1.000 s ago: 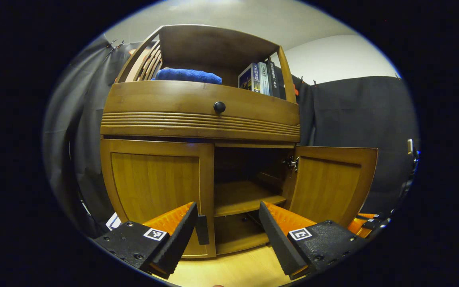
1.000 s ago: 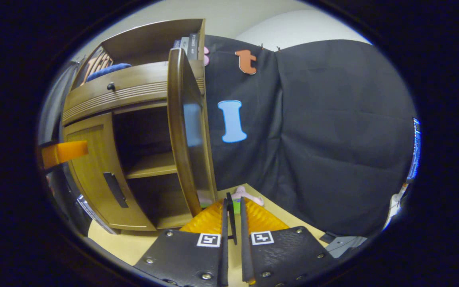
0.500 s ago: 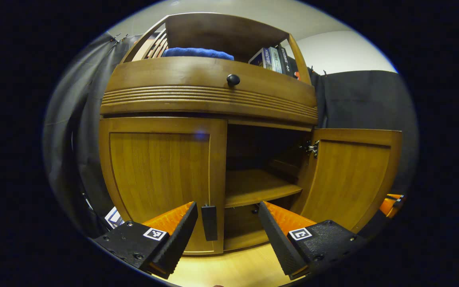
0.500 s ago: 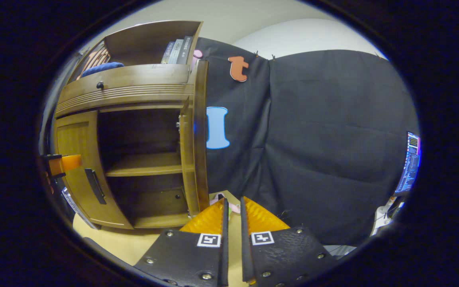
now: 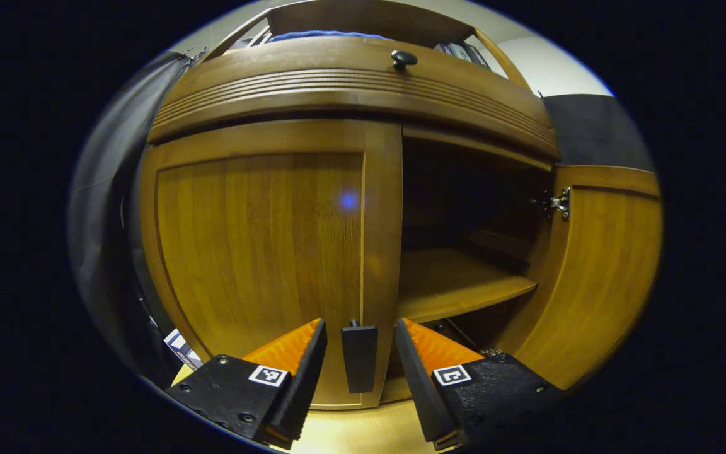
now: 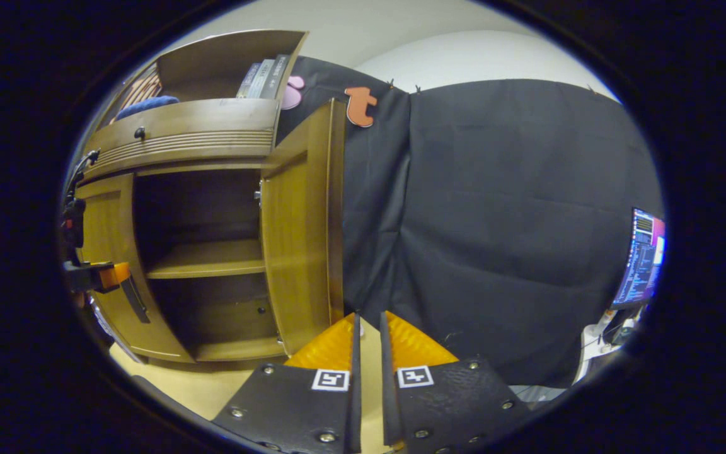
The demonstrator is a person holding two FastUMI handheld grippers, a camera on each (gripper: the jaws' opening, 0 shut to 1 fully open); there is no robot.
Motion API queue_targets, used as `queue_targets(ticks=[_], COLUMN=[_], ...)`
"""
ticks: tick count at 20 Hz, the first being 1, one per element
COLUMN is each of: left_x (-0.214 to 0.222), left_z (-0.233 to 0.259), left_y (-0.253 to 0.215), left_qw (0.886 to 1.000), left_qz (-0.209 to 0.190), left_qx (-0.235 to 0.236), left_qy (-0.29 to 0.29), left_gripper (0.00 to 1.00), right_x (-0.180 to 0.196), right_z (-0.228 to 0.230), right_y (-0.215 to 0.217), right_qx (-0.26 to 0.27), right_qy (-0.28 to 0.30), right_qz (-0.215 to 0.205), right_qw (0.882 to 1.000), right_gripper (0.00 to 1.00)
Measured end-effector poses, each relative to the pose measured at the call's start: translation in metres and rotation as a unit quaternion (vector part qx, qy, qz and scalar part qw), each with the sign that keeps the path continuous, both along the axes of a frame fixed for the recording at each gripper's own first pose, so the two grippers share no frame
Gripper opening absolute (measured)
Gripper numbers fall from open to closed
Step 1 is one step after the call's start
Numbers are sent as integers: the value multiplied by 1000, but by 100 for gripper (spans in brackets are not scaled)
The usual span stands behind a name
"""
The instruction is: Open the right door of the double-door shoe cabinet with the right hand, and open the left door with the left hand.
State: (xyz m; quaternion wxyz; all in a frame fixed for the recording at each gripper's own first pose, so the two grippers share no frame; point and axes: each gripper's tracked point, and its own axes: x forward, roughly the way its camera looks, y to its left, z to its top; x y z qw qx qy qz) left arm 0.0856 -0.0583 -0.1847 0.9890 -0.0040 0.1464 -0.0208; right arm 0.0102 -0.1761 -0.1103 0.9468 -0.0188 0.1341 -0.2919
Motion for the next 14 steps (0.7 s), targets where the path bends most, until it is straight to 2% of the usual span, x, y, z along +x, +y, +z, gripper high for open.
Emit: queue_targets(ticks=[2,3,4,5,6,7,8,9,10,11,14], left_x=[6,8,11,12,14,16,12,14,14,13,8], left_z=[-9,-12,-14,-16,-16,-16,-16,-16,-16,-15,-15], left_y=[-2,-2,-2,-1,0,3,2,3,3,3,2], left_qw=[1000,1000,1000,1000,1000,1000,1000,1000,1000,1000,1000], left_qz=[4,5,7,9,12,17,16,14,10,8,8], left_qx=[-5,-7,-7,-6,-6,-6,-11,-12,-10,-8,-14], left_qy=[7,9,11,12,11,10,8,7,6,6,5], left_gripper=[67,59,58,48,45,48,46,35,39,36,36], right_x=[0,0,-3,-5,-6,-7,-6,-6,-5,-4,1], right_z=[6,10,9,11,14,17,21,24,27,29,30], right_y=[3,4,7,8,10,12,16,21,26,31,43], right_qx=[5,7,5,2,-1,-4,-5,-7,-7,-7,-5], right_qy=[-8,-10,-10,-8,-8,-9,-11,-12,-14,-15,-18], right_qz=[1,3,4,6,8,11,15,19,25,32,54], right_qw=[1000,1000,1000,1000,1000,1000,1000,1000,1000,999,998], right_gripper=[14,14,14,14,13,14,14,14,14,14,14])
